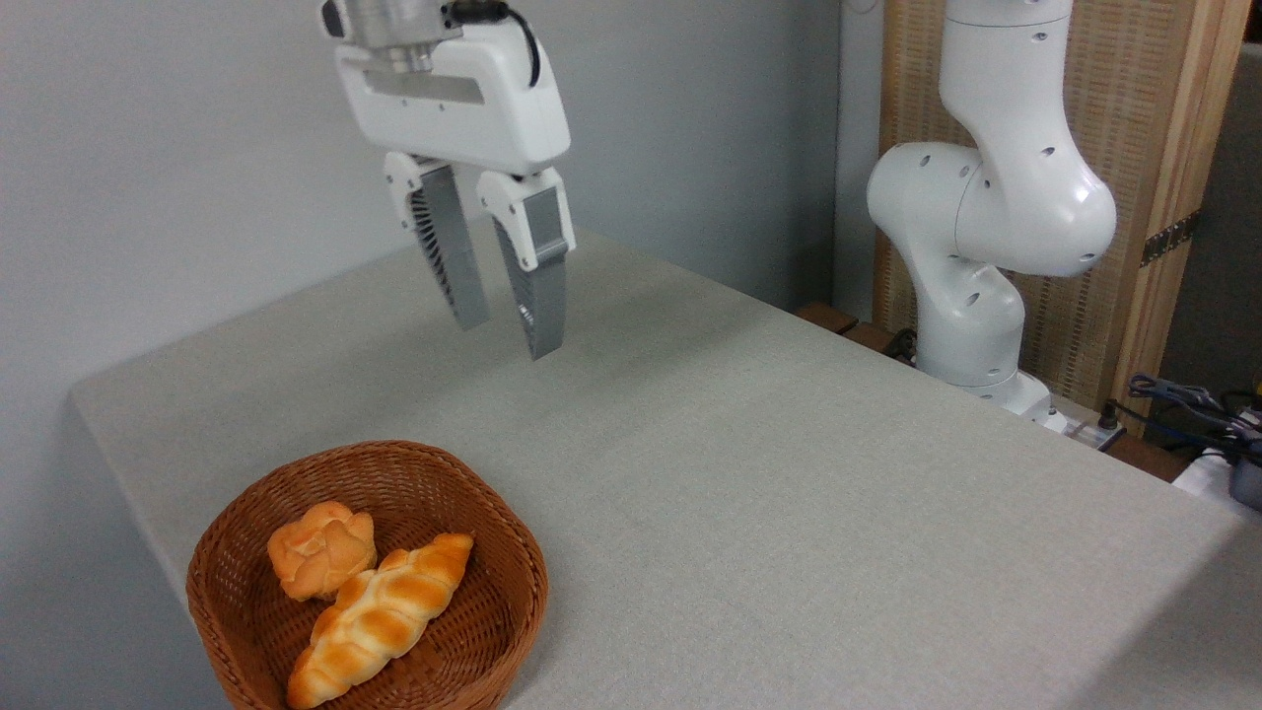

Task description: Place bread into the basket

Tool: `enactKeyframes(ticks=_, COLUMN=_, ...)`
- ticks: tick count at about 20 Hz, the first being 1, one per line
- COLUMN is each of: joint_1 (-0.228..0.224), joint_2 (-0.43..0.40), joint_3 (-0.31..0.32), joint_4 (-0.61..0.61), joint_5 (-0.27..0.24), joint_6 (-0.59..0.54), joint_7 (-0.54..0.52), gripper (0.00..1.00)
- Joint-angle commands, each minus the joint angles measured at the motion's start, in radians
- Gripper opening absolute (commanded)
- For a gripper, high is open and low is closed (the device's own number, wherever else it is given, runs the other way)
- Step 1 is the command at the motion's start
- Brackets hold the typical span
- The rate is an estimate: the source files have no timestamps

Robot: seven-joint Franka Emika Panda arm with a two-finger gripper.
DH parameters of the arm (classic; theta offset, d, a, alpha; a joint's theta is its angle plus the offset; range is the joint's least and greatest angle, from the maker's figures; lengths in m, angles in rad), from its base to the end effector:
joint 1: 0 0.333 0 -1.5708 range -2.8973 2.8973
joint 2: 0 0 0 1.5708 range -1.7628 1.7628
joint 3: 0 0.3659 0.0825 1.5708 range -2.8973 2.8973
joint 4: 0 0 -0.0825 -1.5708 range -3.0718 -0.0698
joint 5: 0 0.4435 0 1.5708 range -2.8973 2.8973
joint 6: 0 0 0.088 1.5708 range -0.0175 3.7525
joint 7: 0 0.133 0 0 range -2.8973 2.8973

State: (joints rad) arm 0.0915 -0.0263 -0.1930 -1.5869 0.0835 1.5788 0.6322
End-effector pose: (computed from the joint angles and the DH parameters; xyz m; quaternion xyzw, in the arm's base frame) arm 0.6039 -0.0520 0.6568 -0.9325 0.3583 0.0031 0.0450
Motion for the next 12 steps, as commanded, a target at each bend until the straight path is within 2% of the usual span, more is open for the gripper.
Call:
enactKeyframes(ticks=1, joint_1=-0.113, joint_2=-0.020, joint_3=0.141, joint_4=-0.018, joint_5=0.028, joint_6=-0.016, joint_7=0.070, gripper=1.00)
enactKeyframes(ticks=6, joint_1=-0.121, joint_2=-0.007, joint_3=0.156, joint_4=-0.050, joint_5=0.030, joint_6=-0.085, joint_7=0.078, gripper=1.00)
enactKeyframes(ticks=9, joint_1=-0.114, joint_2=-0.009, joint_3=0.159, joint_4=-0.067, joint_5=0.019, joint_6=-0.080, joint_7=0.156, gripper=1.00)
enactKeyframes(ticks=12, joint_1=-0.113, joint_2=-0.011, joint_3=0.156, joint_4=-0.088, joint_5=0.009, joint_6=-0.068, joint_7=0.159, gripper=1.00)
